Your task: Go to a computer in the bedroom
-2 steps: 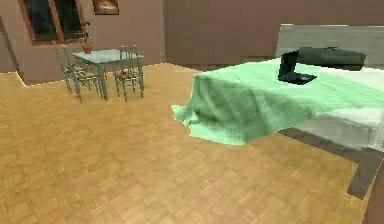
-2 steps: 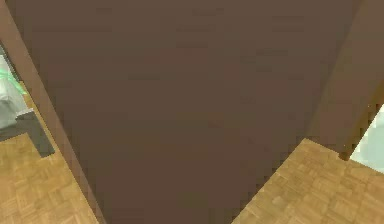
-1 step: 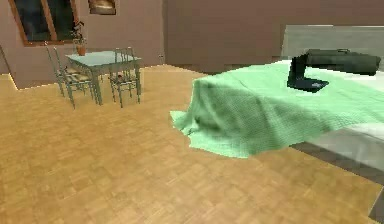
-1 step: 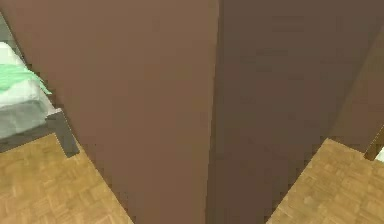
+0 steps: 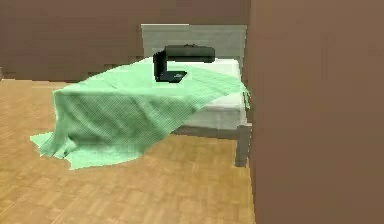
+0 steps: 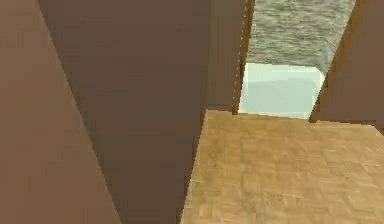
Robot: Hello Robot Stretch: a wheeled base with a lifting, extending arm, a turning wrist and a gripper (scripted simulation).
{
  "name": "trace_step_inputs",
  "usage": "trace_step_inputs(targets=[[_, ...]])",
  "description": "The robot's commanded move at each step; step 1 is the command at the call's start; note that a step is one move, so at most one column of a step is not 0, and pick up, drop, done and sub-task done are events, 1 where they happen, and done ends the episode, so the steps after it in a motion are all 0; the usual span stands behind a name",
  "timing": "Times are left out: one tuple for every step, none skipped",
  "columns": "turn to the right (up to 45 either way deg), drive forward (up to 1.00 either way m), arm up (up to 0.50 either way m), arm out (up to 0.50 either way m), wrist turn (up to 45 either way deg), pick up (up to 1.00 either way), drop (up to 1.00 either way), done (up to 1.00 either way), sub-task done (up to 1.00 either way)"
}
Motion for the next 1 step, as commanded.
trace_step_inputs(targets=[[0.0,1.00,0.00,0.00,0.0,0.00,0.00,0.00,0.00]])
